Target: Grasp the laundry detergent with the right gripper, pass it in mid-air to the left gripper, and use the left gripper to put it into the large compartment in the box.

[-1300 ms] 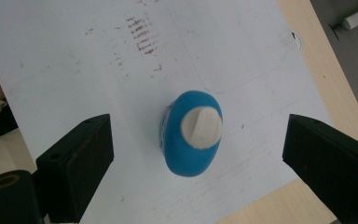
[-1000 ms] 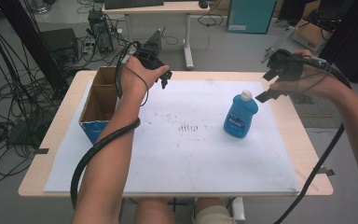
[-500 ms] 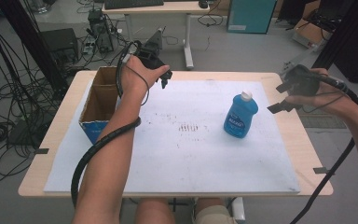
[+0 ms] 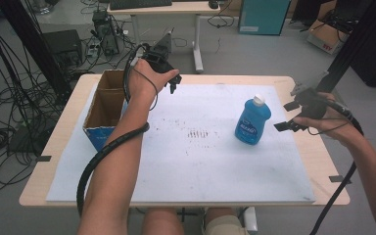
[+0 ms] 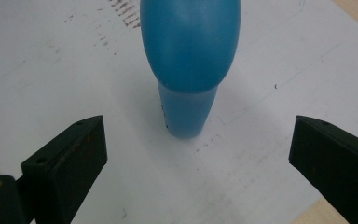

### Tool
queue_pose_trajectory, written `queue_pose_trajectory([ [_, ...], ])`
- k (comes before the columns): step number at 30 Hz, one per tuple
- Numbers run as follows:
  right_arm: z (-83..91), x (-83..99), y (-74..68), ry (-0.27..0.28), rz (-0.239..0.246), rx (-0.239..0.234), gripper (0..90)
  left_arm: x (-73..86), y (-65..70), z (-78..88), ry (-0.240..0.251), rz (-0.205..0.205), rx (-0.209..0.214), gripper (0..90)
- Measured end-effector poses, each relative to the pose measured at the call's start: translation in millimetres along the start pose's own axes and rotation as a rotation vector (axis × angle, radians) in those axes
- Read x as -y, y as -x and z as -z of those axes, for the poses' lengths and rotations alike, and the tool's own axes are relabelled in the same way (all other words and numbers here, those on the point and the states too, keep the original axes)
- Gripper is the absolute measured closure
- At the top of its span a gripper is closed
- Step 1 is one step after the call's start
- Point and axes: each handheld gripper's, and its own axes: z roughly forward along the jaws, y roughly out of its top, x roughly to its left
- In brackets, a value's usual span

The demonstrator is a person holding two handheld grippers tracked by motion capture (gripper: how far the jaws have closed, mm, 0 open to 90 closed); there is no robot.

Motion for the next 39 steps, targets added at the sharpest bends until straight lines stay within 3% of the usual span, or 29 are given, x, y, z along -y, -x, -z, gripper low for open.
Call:
queue_pose_trajectory([
  [19, -50.7, 22.8, -4.3, 0.153, -0.037, -0.005, 4.0, -2.9, 0.7, -6.0, -0.018, -0.013, -0.009, 6.0],
  [36, -80.4, 34.0, -12.0, 0.277, -0.078, 0.021, 3.1, -3.1, -1.8, -9.7, -0.024, -0.014, -0.013, 6.0],
  [39, -83.2, 34.5, -12.8, 0.279, -0.088, 0.03, 3.0, -2.7, -1.0, -10.3, -0.024, -0.012, -0.014, 6.0],
])
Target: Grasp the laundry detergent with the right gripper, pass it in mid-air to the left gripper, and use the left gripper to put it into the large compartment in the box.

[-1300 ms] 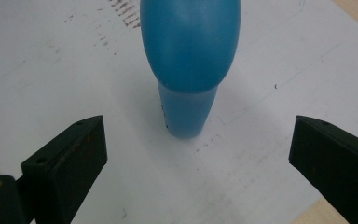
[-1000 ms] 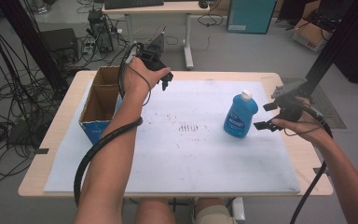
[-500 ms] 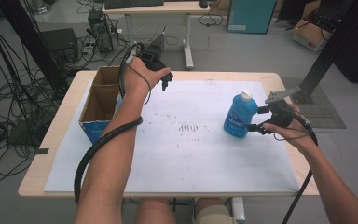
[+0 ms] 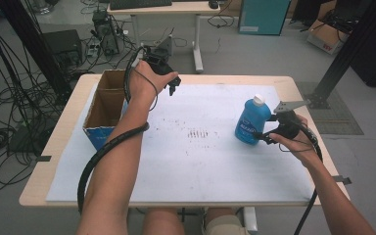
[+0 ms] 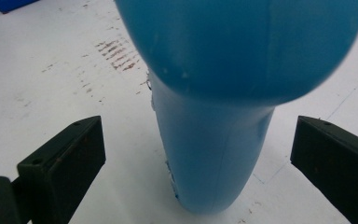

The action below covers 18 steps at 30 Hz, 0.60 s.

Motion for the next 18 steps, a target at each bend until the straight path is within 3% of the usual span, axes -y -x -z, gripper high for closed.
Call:
queue_pose_trajectory([
  [18, -21.1, 12.9, -2.6, 0.13, -0.021, 0.036, 2.4, 1.3, -2.1, 0.6, -0.006, -0.002, 0.0, 6.0],
])
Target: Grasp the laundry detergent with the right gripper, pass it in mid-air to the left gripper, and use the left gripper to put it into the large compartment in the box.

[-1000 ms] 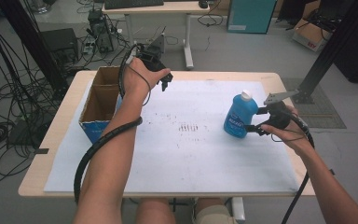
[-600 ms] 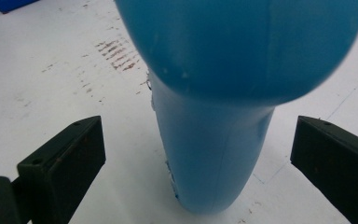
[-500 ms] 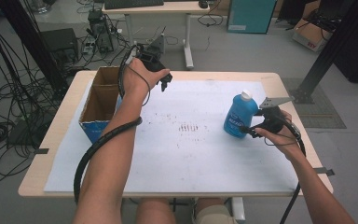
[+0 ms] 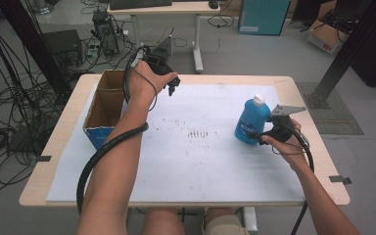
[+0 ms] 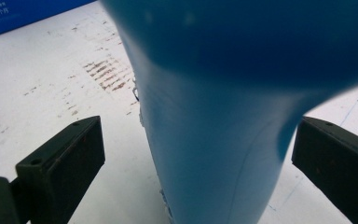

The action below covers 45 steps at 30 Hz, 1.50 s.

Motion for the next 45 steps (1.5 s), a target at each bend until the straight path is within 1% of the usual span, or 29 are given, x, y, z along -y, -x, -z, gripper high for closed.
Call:
queue_pose_trajectory([
  [4, -2.5, 0.4, -0.6, 0.023, 0.008, 0.008, 2.4, 0.3, 0.4, -0.9, 0.002, 0.004, 0.001, 6.0],
  [5, -3.3, 0.6, -0.8, 0.024, 0.009, 0.011, 2.3, 0.3, 0.3, -0.5, 0.002, -0.001, -0.003, 6.0],
  [6, -3.6, 0.7, -1.7, 0.019, 0.002, 0.008, 2.3, 0.3, 0.3, -0.5, 0.002, -0.002, 0.0, 6.0],
  [9, -4.2, 1.2, -2.1, 0.028, 0.001, 0.009, 2.3, 0.4, 0.8, 0.1, 0.001, -0.004, -0.002, 6.0],
  [10, -3.9, 1.2, -2.4, 0.029, -0.006, 0.01, 2.2, 0.4, 1.2, 0.4, 0.001, -0.003, 0.0, 6.0],
  [11, -4.2, 1.1, -1.5, 0.038, 0.005, 0.013, 2.2, 0.2, 1.5, 0.6, 0.0, -0.002, 0.0, 6.0],
  [14, -4.1, 1.4, -1.3, 0.045, 0.006, 0.015, 2.0, 0.0, 2.3, 1.3, 0.003, -0.009, 0.0, 6.0],
  [17, -4.3, 1.5, -2.0, 0.048, 0.005, 0.018, 2.0, 0.0, 3.9, 1.1, 0.006, -0.004, 0.006, 6.0],
  [18, -4.0, 1.4, -2.7, 0.041, 0.002, 0.015, 2.0, -0.1, 3.9, 1.2, 0.004, -0.008, 0.005, 6.0],
  [24, -3.8, 1.4, -3.2, 0.041, 0.004, 0.014, 1.9, -0.2, 5.3, 0.6, 0.003, -0.01, 0.007, 6.0],
  [27, -3.3, 1.7, -3.6, 0.041, -0.004, 0.013, 1.9, -0.3, 5.6, 0.7, 0.0, -0.013, 0.007, 5.9],
  [29, -3.0, 1.3, -2.3, 0.053, 0.01, 0.015, 1.9, -0.4, 5.8, 0.8, 0.001, -0.012, 0.007, 5.9],
  [32, -2.6, 0.6, -2.7, 0.055, 0.013, 0.014, 1.8, -0.6, 5.4, 0.9, 0.001, -0.014, 0.009, 5.9],
  [35, -2.4, 0.7, -2.6, 0.057, 0.007, 0.016, 1.8, -0.6, 5.4, 0.8, 0.001, -0.015, 0.009, 5.9],
  [38, -2.6, 0.4, -2.8, 0.059, 0.013, 0.015, 1.8, -0.7, 5.1, 0.8, 0.003, -0.014, 0.008, 5.9],
  [39, -2.5, 0.2, -3.1, 0.061, 0.012, 0.013, 1.8, -0.7, 5.1, 1.2, 0.009, -0.01, 0.008, 5.9],
  [45, -2.4, 0.2, -3.2, 0.064, 0.011, 0.013, 1.8, -0.5, 5.3, 1.8, 0.005, -0.015, 0.008, 5.9],
])
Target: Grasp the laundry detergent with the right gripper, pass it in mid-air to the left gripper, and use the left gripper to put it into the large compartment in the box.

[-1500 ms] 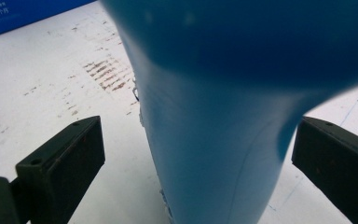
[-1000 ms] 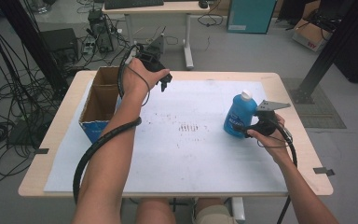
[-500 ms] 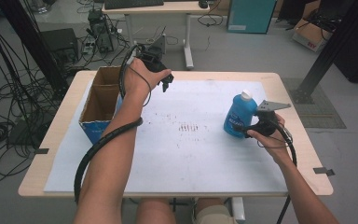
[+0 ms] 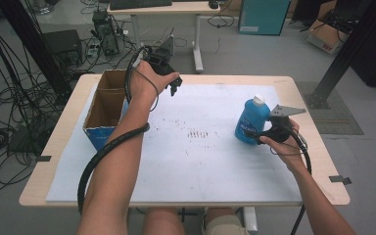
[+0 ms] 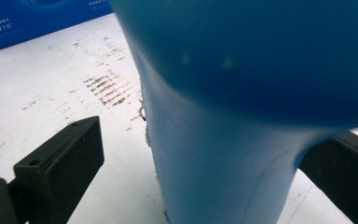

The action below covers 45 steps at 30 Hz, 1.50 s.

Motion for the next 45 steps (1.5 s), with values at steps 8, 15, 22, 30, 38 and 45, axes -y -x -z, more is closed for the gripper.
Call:
queue_pose_trajectory([
  [8, 0.8, -0.4, 0.0, 0.006, -0.001, 0.0, 1.8, -0.3, 0.7, 1.9, 0.005, 0.001, 0.004, 5.9],
  [15, 1.9, -0.6, -0.1, 0.008, -0.001, 0.003, 1.7, 0.3, 0.6, 2.2, 0.008, 0.003, 0.004, 5.9],
  [22, 2.0, -1.3, -0.5, 0.014, -0.003, 0.0, 1.7, 0.0, 1.2, 2.9, 0.009, -0.003, 0.004, 5.9],
  [30, 2.6, -1.2, -0.5, 0.014, -0.003, 0.002, 1.7, -0.5, 2.5, 3.1, 0.009, -0.003, 0.004, 5.9],
  [38, 2.8, -1.5, -1.0, 0.023, -0.004, 0.0, 1.7, 0.6, 1.9, 2.0, 0.005, -0.007, 0.005, 5.9],
  [45, 2.6, -1.3, -1.2, 0.027, -0.004, 0.0, 1.7, 0.3, 2.9, 2.6, 0.013, -0.006, 0.007, 5.9],
])
